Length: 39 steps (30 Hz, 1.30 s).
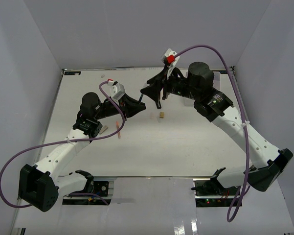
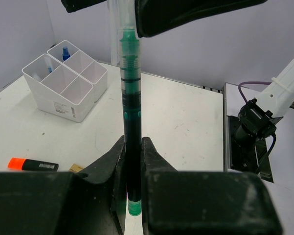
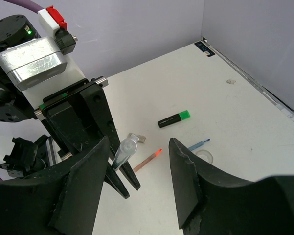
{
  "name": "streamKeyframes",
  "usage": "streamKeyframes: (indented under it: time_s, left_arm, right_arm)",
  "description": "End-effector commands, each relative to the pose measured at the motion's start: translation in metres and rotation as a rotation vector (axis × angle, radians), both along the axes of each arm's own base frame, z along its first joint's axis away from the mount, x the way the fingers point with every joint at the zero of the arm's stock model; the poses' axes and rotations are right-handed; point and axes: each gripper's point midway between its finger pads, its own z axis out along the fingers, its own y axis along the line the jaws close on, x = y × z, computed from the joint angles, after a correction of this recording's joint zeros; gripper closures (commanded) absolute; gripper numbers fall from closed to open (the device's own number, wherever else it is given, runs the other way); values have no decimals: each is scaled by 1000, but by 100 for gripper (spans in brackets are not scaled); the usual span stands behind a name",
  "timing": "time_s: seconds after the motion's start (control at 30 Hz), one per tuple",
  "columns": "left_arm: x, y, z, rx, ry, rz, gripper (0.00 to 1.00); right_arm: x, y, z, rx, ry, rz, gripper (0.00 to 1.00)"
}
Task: Sort the stationery into containers
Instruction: Close the pen cap on the pen.
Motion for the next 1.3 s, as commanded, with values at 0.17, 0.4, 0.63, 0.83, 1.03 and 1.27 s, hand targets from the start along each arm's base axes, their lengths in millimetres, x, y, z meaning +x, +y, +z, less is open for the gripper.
streamKeyframes:
  time_s: [0.17,0.4,0.63,0.83,1.03,1.27]
  left_arm:
    - [-9,0,7,-11,-35,-30,100]
    - [-12,0,7,-10,-46,-43,100]
    - [-18,0,9,-3,-75,-71,100]
    - [-29,4,16,-20,-134,-84,100]
    - [-36,3,18,-23,-148,-120,100]
    - [-39,3,18,-21,-154,-138,100]
  right_arm:
    - [-2,6,23,62,-43,36,48]
    - [-4,11,8,42,-14,66,68]
    - [-10,10,11,30,-59,108,87]
    - [-19,10,2,6,-62,183,89]
    - [-27,13,-9,-33,-77,262,86]
    - [-24,16,-21,-58,-61,282,66]
